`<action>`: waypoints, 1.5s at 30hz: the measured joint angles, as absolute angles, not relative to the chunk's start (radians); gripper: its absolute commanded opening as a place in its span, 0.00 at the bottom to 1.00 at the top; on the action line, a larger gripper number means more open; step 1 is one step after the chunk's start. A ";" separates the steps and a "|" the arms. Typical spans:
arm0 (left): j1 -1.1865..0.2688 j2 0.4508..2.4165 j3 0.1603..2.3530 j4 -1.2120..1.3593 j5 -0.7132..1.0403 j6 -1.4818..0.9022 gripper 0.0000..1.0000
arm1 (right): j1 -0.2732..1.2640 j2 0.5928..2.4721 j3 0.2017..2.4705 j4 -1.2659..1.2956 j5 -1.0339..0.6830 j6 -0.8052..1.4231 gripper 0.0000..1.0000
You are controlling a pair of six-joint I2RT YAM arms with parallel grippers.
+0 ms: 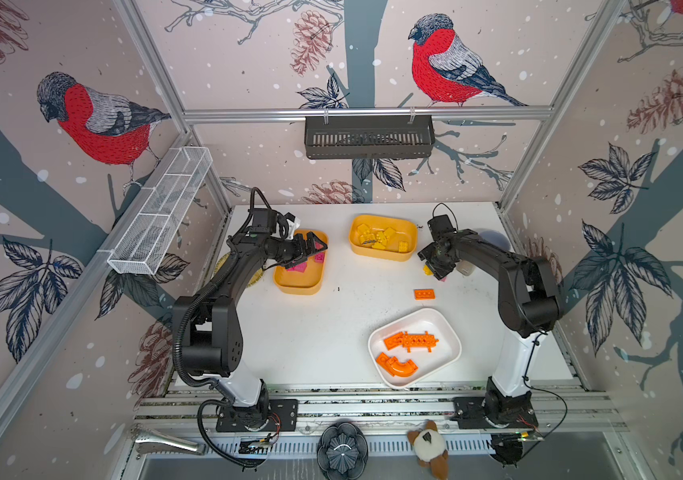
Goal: Sort the legos into containers by color
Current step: 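Grasp the yellow brick beside the pink brick with the right gripper, then carry the yellow brick with the right gripper and release it into the larger tub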
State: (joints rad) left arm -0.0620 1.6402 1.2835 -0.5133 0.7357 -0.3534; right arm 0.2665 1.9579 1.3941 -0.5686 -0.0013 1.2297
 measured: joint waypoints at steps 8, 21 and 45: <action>-0.062 1.644 1.293 -0.522 0.736 -0.341 0.97 | 0.264 2.034 1.451 -0.587 0.011 1.226 0.54; -0.062 1.646 1.294 -0.528 0.736 -0.340 0.97 | 0.263 2.094 1.534 -0.656 0.063 1.168 0.34; -0.062 1.665 1.317 -0.508 0.737 -0.359 0.97 | 0.400 2.156 1.933 -0.658 0.047 0.873 0.31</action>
